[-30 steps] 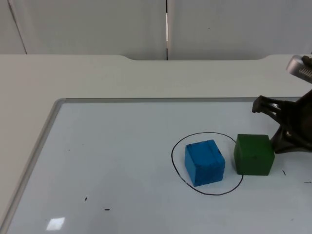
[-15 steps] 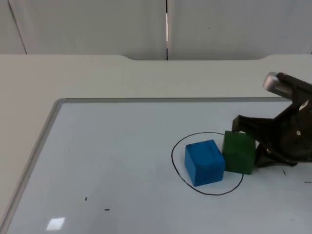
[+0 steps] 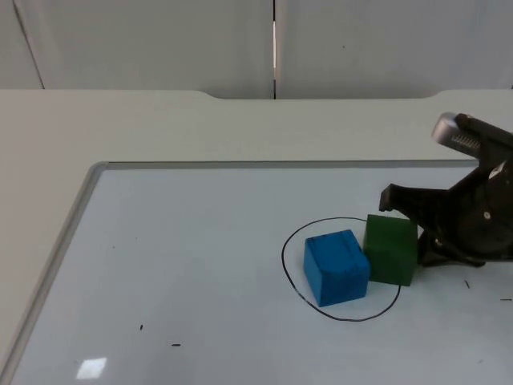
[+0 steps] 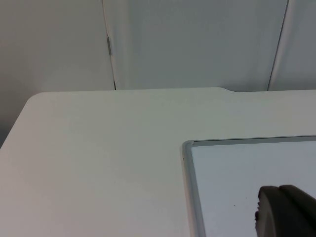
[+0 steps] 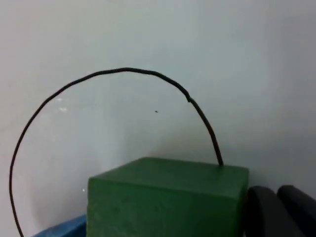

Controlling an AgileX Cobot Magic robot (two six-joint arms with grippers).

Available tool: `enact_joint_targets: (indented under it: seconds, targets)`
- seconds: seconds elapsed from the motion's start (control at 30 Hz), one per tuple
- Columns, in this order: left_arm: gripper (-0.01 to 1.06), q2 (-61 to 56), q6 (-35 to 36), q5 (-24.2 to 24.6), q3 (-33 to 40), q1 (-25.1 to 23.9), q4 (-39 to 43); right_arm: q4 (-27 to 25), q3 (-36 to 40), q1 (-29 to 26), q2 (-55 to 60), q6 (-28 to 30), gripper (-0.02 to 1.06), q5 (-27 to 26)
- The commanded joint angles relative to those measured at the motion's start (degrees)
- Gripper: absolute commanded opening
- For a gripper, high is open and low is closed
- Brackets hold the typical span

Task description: Push the two cubes into the marked area.

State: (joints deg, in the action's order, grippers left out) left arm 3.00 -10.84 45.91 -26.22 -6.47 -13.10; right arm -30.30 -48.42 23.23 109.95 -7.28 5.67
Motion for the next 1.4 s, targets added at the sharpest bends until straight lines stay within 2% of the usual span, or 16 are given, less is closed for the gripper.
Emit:
enact_joint_targets:
  seconds: [0.0, 0.77, 1.2, 1.37]
  targets:
    - [0.0, -0.28, 0.31, -0.45, 0.25, -0.23, -0.21, 0.22, -1.33, 0.2, -0.07, 0.38, 0.06, -0.83]
    - [0.0, -0.28, 0.31, -0.45, 0.25, -0.23, -0.21, 0.36, -3.34, 0.32, -0.07, 0.85, 0.06, 3.51]
    - [0.0, -0.28, 0.31, -0.45, 0.25, -0.23, -0.21, 0.19, -3.34, 1.41, -0.07, 1.91, 0.06, 2.62]
    - [0.0, -0.28, 0.31, -0.45, 0.25, -0.23, -0.21, 0.56, -3.34, 1.41, -0.07, 4.78, 0.06, 2.87]
